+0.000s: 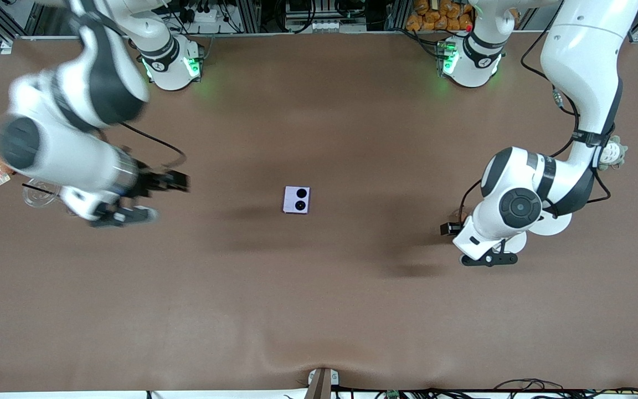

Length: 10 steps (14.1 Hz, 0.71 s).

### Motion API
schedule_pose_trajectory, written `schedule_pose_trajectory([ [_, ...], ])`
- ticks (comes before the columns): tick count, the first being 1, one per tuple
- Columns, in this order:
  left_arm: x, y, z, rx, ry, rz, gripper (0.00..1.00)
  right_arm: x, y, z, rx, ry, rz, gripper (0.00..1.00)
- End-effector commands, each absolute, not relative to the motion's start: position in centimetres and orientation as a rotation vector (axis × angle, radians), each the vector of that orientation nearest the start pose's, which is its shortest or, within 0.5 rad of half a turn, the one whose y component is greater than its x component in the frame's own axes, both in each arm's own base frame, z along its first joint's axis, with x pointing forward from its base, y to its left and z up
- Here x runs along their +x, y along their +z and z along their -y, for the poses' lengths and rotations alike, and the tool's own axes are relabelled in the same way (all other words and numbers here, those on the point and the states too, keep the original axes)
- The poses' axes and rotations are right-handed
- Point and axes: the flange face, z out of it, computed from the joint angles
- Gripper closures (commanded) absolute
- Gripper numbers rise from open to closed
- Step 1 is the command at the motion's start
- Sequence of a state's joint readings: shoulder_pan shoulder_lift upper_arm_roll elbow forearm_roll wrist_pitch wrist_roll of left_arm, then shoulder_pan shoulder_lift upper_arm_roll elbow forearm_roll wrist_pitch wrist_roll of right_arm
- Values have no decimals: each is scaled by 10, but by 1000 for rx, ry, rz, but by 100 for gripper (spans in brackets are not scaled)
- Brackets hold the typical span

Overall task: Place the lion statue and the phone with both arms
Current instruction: 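Lower the lion beside the lamp while the right gripper reaches the phone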

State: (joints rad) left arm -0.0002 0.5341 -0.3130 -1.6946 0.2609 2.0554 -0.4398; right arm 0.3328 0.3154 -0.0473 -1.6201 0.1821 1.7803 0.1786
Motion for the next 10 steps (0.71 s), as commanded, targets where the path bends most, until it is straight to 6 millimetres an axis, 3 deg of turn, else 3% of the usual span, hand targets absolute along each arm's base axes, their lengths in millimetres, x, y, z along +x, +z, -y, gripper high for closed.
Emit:
schedule_pose_trajectory([
  [1, 626, 336, 168, -2982, 122, 45, 0, 606, 378, -246, -3029, 348, -46, 0],
  [7, 611, 431, 180, -2947, 137, 46, 0, 580, 290, -363, -3066, 217, -57, 0],
  [10, 600, 461, 180, -2962, 135, 71, 0, 568, 248, -394, -3070, 159, 7, 0],
])
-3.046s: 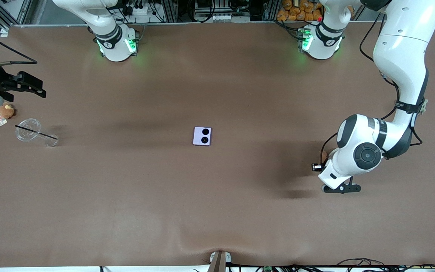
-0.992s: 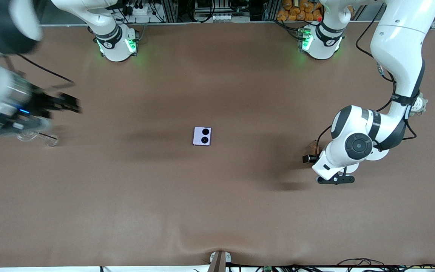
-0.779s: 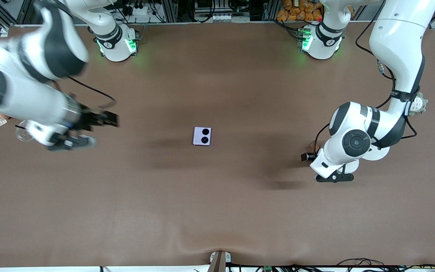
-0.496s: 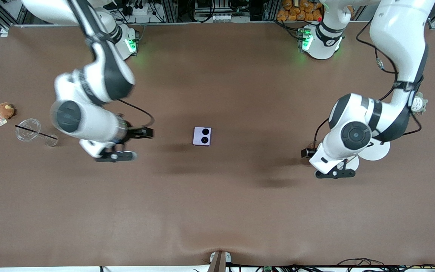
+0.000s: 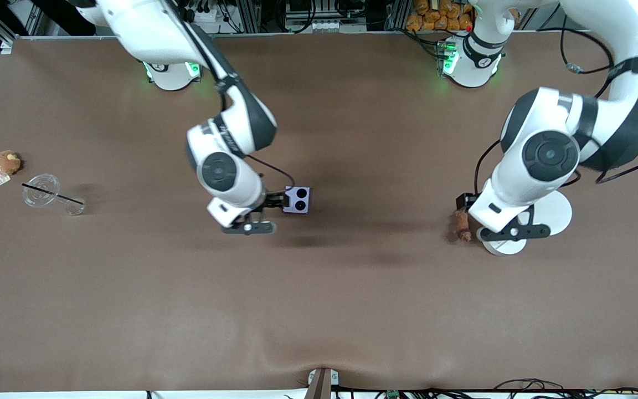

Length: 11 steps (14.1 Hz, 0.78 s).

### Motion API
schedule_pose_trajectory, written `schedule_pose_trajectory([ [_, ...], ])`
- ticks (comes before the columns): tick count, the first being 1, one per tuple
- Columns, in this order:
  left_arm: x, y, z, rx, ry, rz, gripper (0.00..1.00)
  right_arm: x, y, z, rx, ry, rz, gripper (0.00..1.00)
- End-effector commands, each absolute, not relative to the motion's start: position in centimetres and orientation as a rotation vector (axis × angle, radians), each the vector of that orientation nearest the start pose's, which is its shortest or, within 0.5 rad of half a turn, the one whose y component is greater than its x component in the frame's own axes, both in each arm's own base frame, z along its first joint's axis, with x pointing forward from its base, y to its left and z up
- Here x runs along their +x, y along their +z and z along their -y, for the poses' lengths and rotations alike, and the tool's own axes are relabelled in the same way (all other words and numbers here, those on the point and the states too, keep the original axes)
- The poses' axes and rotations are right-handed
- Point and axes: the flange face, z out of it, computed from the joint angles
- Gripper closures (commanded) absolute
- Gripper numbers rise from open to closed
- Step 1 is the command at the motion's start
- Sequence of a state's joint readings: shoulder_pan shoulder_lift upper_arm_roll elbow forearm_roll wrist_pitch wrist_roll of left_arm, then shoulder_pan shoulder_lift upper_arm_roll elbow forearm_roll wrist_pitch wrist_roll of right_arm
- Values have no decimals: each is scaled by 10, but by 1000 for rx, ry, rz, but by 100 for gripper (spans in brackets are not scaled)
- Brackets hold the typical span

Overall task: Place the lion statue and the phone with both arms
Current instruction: 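Grasp the white phone with the right gripper while the left gripper withdraws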

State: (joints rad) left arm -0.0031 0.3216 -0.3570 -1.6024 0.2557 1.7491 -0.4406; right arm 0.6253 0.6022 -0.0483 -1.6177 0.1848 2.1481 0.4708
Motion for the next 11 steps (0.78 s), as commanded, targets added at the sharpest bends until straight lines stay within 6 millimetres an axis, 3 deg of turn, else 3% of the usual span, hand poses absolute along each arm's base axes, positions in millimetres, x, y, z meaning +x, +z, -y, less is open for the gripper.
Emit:
schedule_pose_trajectory([
  [1, 598, 470, 181, -2988, 135, 89, 0, 565, 236, -401, -3069, 147, 13, 0],
  [3, 592, 492, 180, -3008, 123, 109, 0, 555, 218, -412, -3084, 172, -16, 0],
  [9, 577, 555, 168, -3046, 188, 169, 0, 525, 199, -442, -3109, 207, -73, 0],
  [11, 574, 566, 157, -3043, 166, 189, 0, 524, 191, -444, -3109, 197, -68, 0],
])
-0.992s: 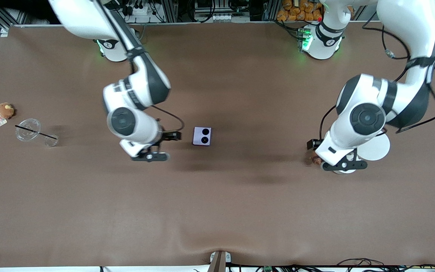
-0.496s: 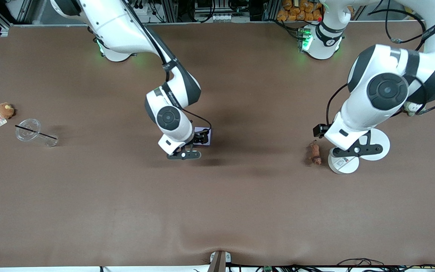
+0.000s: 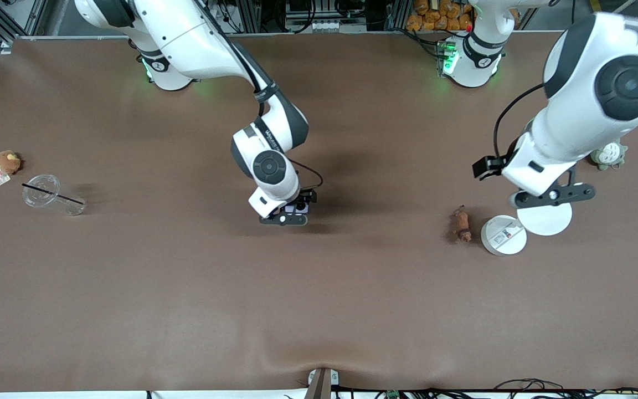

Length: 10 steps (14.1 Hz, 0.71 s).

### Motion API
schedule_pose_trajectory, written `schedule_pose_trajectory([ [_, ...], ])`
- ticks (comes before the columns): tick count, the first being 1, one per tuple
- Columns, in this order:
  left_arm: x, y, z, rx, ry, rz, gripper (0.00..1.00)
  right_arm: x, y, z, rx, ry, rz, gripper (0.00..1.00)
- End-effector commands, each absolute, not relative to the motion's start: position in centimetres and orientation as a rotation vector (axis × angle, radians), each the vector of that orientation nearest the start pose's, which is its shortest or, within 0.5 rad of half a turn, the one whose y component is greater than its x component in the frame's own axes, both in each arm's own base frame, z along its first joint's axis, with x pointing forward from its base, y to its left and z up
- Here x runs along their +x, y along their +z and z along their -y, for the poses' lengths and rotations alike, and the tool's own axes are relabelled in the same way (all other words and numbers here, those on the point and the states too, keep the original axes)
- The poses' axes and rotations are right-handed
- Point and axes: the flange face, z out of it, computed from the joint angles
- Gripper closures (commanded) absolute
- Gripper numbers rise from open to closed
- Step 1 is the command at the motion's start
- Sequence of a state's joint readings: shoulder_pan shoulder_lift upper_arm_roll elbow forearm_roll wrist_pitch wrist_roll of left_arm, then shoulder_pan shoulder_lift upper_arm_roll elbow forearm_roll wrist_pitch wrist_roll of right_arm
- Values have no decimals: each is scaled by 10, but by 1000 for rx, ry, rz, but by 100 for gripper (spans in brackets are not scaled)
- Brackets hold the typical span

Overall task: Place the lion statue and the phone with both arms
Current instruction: 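Grasp the white phone with the right gripper while the left gripper withdraws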

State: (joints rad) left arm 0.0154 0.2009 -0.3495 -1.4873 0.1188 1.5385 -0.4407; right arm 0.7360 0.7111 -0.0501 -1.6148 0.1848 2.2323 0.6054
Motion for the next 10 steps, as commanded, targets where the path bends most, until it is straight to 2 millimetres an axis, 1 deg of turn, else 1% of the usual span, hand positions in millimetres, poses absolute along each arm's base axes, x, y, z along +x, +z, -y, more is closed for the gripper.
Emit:
schedule_pose_trajectory([
  [1, 573, 564, 155, -3034, 194, 194, 0, 524, 187, -444, -3109, 194, -70, 0],
  [2, 571, 560, 152, -3021, 237, 196, 0, 523, 182, -444, -3112, 198, -70, 0],
  [3, 571, 559, 151, -3019, 245, 198, 0, 523, 181, -444, -3112, 201, -72, 0],
  [5, 574, 560, 142, -3011, 235, 219, 0, 523, 178, -443, -3113, 201, -75, 0],
  [7, 576, 570, 141, -3017, 203, 229, 0, 523, 171, -443, -3111, 191, -79, 0],
  [9, 578, 576, 128, -3018, 185, 258, 0, 522, 164, -443, -3116, 200, -78, 0],
  [10, 578, 577, 127, -3019, 183, 259, 0, 521, 163, -443, -3117, 202, -78, 0],
])
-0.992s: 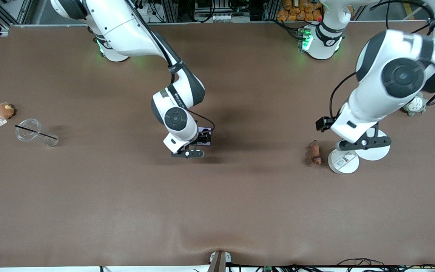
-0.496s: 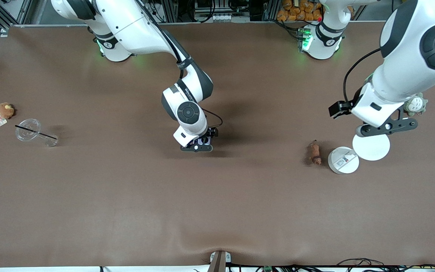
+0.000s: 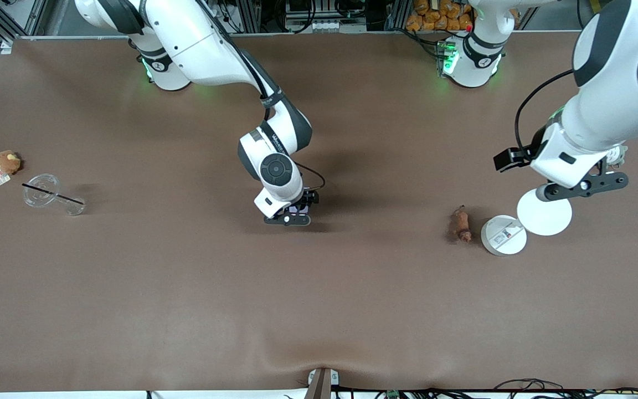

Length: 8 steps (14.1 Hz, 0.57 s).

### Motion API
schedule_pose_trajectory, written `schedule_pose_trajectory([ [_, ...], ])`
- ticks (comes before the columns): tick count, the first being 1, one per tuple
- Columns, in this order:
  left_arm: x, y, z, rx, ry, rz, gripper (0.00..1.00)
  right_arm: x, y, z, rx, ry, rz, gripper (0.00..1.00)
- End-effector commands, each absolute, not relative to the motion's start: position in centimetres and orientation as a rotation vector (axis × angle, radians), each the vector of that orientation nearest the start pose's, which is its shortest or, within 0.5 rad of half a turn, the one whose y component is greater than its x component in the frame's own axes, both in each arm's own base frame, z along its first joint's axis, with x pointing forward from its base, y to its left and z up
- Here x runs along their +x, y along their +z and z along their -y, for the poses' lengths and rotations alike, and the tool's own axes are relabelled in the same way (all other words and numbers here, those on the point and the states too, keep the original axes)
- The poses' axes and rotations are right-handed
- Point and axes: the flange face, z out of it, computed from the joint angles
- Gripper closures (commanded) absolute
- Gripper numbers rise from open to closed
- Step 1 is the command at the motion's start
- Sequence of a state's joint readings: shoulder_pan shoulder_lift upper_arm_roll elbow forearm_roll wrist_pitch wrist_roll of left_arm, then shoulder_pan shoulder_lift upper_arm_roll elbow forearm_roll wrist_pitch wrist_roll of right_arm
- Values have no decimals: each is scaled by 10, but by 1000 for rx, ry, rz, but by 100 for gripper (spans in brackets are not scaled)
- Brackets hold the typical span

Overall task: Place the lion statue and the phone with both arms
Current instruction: 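Carry the phone with the right gripper toward the clear cup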

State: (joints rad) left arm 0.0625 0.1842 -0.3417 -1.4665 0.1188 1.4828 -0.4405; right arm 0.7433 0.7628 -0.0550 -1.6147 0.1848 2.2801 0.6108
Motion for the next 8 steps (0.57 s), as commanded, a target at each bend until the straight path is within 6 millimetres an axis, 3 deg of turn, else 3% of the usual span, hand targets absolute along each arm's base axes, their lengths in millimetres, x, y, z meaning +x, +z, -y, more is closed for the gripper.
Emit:
schedule_pose_trajectory([
  [1, 575, 584, 128, -3023, 159, 260, 0, 521, 163, -443, -3117, 202, -78, 0],
  [2, 572, 599, 126, -3038, 105, 266, 0, 521, 162, -443, -3116, 206, -78, 0],
  [3, 573, 601, 117, -3046, 88, 264, 0, 518, 162, -446, -3116, 204, -69, 0],
  [4, 574, 604, 118, -3052, 71, 246, 0, 514, 162, -450, -3118, 202, -57, 7],
  [5, 576, 605, 116, -3062, 57, 250, 0, 515, 163, -451, -3117, 196, -55, 37],
  [6, 577, 605, 115, -3078, 51, 249, 0, 516, 164, -450, -3116, 196, -57, 59],
  [7, 579, 607, 108, -3102, 49, 264, 0, 517, 168, -450, -3118, 191, -52, 67],
  [8, 583, 606, 96, -3114, 46, 289, 0, 522, 177, -443, -3123, 182, -60, 68],
])
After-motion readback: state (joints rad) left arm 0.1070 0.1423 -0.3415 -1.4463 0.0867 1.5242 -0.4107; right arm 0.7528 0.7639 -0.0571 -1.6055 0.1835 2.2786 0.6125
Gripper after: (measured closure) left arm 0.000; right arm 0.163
